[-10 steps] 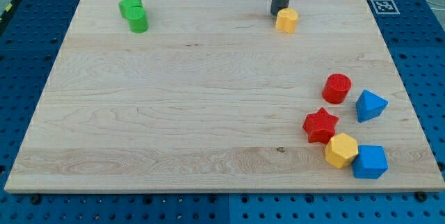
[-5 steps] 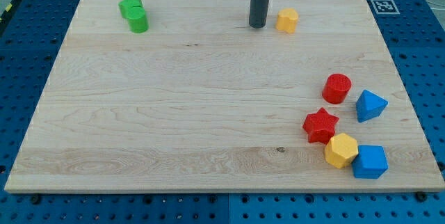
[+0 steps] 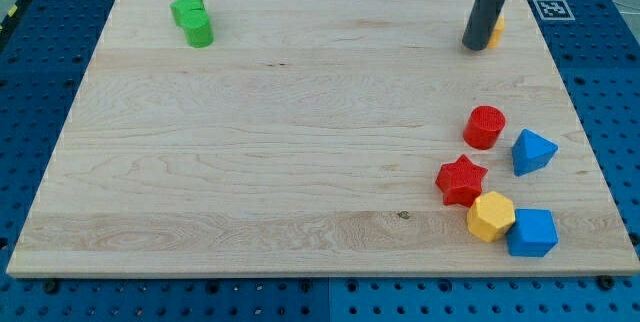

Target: Move the yellow heart to the top right corner

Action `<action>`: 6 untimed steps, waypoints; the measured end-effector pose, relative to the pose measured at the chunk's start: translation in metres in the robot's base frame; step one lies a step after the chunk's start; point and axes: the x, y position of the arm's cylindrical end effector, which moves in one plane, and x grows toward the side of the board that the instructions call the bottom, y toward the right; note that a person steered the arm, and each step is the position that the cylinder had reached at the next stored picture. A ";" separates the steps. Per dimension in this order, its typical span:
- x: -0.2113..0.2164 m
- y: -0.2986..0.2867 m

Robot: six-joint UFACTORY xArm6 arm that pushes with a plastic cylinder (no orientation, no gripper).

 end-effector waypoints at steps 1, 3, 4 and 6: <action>0.003 0.027; -0.030 0.047; -0.040 0.045; -0.017 0.031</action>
